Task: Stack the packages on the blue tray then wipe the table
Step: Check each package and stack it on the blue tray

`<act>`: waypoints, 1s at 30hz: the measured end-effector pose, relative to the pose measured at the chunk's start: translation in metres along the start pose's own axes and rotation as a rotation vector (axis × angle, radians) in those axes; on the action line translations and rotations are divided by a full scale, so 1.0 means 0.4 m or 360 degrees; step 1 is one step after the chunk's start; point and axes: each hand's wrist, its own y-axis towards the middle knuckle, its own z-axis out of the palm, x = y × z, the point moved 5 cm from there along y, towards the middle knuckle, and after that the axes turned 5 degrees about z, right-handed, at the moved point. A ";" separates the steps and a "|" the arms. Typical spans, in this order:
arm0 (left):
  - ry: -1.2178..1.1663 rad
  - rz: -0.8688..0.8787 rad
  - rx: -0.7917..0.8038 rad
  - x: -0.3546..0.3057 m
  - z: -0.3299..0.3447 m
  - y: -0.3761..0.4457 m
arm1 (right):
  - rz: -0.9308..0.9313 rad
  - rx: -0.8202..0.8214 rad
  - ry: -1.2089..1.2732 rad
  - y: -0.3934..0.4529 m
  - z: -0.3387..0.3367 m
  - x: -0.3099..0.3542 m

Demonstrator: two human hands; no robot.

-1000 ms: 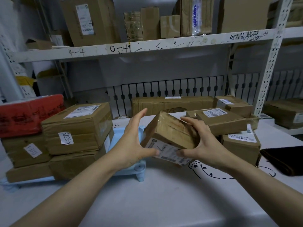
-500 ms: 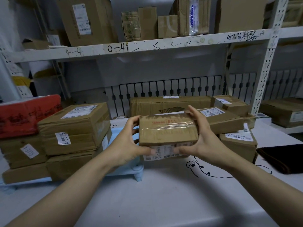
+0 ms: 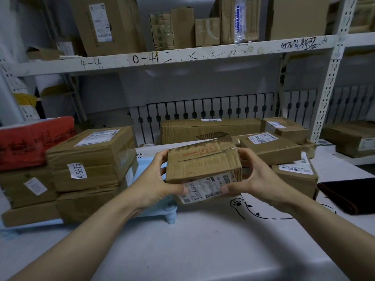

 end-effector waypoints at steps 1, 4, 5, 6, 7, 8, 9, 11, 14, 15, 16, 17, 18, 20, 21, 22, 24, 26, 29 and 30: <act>0.0049 -0.0002 -0.0008 -0.002 0.000 -0.001 | -0.0007 -0.0011 -0.0002 0.001 0.000 0.000; 0.0326 0.0049 -0.0081 -0.019 0.001 -0.003 | -0.0049 -0.0061 -0.0056 0.001 0.002 0.006; 0.0461 0.0099 -0.0111 -0.030 0.004 -0.004 | -0.0064 -0.0073 -0.0084 0.000 0.004 0.008; 0.0590 0.0158 -0.0129 -0.041 0.008 -0.006 | -0.0084 -0.0084 -0.0126 0.000 0.006 0.013; 0.0696 0.0221 -0.0129 -0.051 0.013 -0.006 | -0.0108 -0.0098 -0.0176 0.001 0.009 0.017; 0.0778 0.0275 -0.0108 -0.058 0.020 -0.004 | -0.0135 -0.0112 -0.0224 0.001 0.011 0.022; 0.0841 0.0317 -0.0076 -0.065 0.027 -0.003 | -0.0162 -0.0122 -0.0269 0.002 0.015 0.027; 0.0922 0.0379 -0.0014 -0.070 0.040 0.000 | -0.0214 -0.0127 -0.0361 0.001 0.024 0.040; 0.0925 0.0386 0.0022 -0.072 0.052 0.005 | -0.0327 -0.0125 -0.0504 -0.003 0.037 0.064; 0.0891 0.0378 0.0029 -0.073 0.052 0.004 | -0.0366 -0.0130 -0.0524 -0.005 0.039 0.071; 0.0844 0.0374 0.0030 -0.074 0.051 0.004 | -0.0400 -0.0145 -0.0521 -0.008 0.039 0.078; 0.0780 0.0360 0.0022 -0.075 0.044 0.003 | -0.0417 -0.0161 -0.0494 -0.008 0.038 0.081; 0.0698 0.0334 0.0015 -0.073 0.038 0.003 | -0.0409 -0.0175 -0.0452 -0.008 0.032 0.080; 0.0529 0.0280 0.0016 -0.069 0.026 0.001 | -0.0335 -0.0156 -0.0354 -0.006 0.021 0.071; 0.0458 0.0255 0.0019 -0.067 0.023 -0.001 | -0.0291 -0.0121 -0.0306 -0.005 0.019 0.065; 0.0388 0.0229 0.0017 -0.061 0.020 -0.001 | -0.0250 -0.0079 -0.0267 -0.006 0.018 0.059; 0.0224 0.0178 0.0007 -0.049 0.017 0.000 | -0.0189 -0.0002 -0.0229 -0.009 0.022 0.048; 0.0087 0.0137 0.0009 -0.043 0.018 -0.004 | -0.0148 0.0065 -0.0224 -0.015 0.033 0.042; 0.0010 0.0082 0.0003 -0.044 0.021 -0.008 | -0.0130 0.0105 -0.0163 -0.020 0.044 0.044; -0.0015 0.0066 -0.0009 -0.044 0.021 -0.008 | -0.0117 0.0103 -0.0134 -0.020 0.044 0.046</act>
